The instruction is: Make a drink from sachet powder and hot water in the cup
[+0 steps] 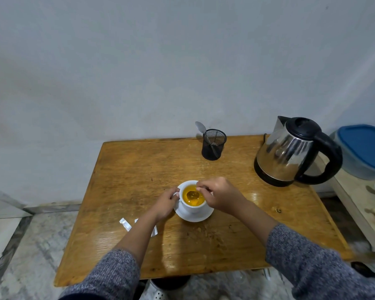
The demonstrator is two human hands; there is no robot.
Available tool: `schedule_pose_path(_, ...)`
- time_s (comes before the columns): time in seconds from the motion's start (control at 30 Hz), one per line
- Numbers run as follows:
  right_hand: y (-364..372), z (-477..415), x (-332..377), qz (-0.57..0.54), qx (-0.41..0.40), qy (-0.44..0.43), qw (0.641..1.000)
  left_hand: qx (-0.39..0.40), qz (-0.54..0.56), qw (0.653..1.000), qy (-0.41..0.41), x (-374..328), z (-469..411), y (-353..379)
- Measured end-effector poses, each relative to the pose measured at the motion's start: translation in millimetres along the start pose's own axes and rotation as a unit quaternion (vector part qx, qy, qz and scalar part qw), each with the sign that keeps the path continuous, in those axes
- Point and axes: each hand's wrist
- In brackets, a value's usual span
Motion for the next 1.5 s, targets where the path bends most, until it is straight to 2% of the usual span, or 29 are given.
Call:
schedule_pose_path(0.13, -19.5, 5.1, -3.7, 0.052, 0.037, -0.108, 0.992, -0.002, 0.001, 1.0, -0.001, 0.2, 0.1, 0.7)
schedule_pose_path(0.2, -28.3, 7.5, -5.2, 0.066, 0.029, -0.149, 0.986, -0.002, -0.003, 1.0, -0.003, 1.1, -0.3, 0.7)
schedule_pose_path(0.27, -34.8, 9.1, -6.9, 0.07, 0.004, -0.166, 0.984, -0.004, -0.011, 1.0, -0.002, 2.3, -0.7, 1.0)
schedule_pose_path(0.37, -39.7, 9.8, -7.7, 0.064, 0.008, -0.172, 0.983, -0.005, -0.017, 1.0, -0.003, 1.8, 0.2, 1.1)
schedule_pose_path(0.5, -36.6, 13.0, -9.8, 0.017, -0.015, -0.108, 0.994, -0.005, -0.008, 1.0, 0.004, -0.9, 1.8, 1.3)
schedule_pose_path(0.57, -31.8, 15.5, -11.6, -0.066, -0.095, 0.005, 0.993, -0.003, -0.004, 1.0, 0.002, -1.1, 2.6, 1.3)
schedule_pose_path(0.6, -31.5, 16.1, -13.7, -0.133, -0.139, 0.079, 0.978, -0.003, -0.002, 1.0, -0.001, -1.1, 2.4, 1.3)
schedule_pose_path(0.67, -35.2, 17.1, -20.1, -0.289, -0.22, 0.205, 0.909, -0.007, -0.002, 1.0, -0.004, -0.8, 2.1, 1.6)
schedule_pose_path(0.73, -40.6, 20.0, -31.8, -0.411, -0.308, 0.29, 0.807, -0.008, -0.006, 1.0, -0.004, -0.3, 1.3, 2.2)
schedule_pose_path(0.8, -41.2, 25.2, -45.9, -0.482, -0.372, 0.357, 0.708, -0.009, -0.009, 1.0, -0.001, 0.5, 1.1, 2.9)
schedule_pose_path(0.93, -18.7, 38.2, -61.3, -0.582, -0.409, 0.463, 0.528, -0.027, -0.01, 1.0, -0.002, 5.6, 0.8, 6.0)
schedule_pose_path(1.0, -3.3, 43.2, -65.8, -0.599, -0.414, 0.498, 0.471, -0.033, -0.003, 0.999, -0.003, 5.9, 1.4, 7.4)
schedule_pose_path(1.03, 3.8, 44.2, -67.3, -0.601, -0.405, 0.513, 0.46, -0.034, -0.001, 0.999, -0.001, 5.1, 2.0, 7.9)
schedule_pose_path(1.07, 12.2, 45.2, -70.8, -0.594, -0.39, 0.532, 0.461, -0.036, 0.002, 0.999, 0.001, 5.4, 1.7, 8.1)
schedule_pose_path(1.13, 23.9, 45.7, -72.4, -0.559, -0.338, 0.568, 0.501, -0.036, 0.004, 0.999, 0.001, 4.6, 2.2, 7.8)
schedule_pose_path(1.27, 31.4, 51.1, -63.7, -0.373, -0.174, 0.633, 0.656, -0.038, 0.004, 0.999, 0.004, 6.7, 2.6, 8.4)
schedule_pose_path(1.37, 37.0, 55.8, -59.2, -0.258, -0.066, 0.602, 0.753, -0.044, -0.003, 0.999, -0.001, 9.8, 2.0, 8.6)
schedule_pose_path(1.5, 44.7, 57.2, -55.2, -0.199, -0.023, 0.543, 0.816, -0.063, -0.026, 0.998, -0.002, 7.7, 1.4, 13.2)
Point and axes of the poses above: each hand's wrist, its own z-axis away from the middle knuckle, its own y-axis out of the palm, x = y × z, and after that the axes turned 9 degrees about x, right-handed
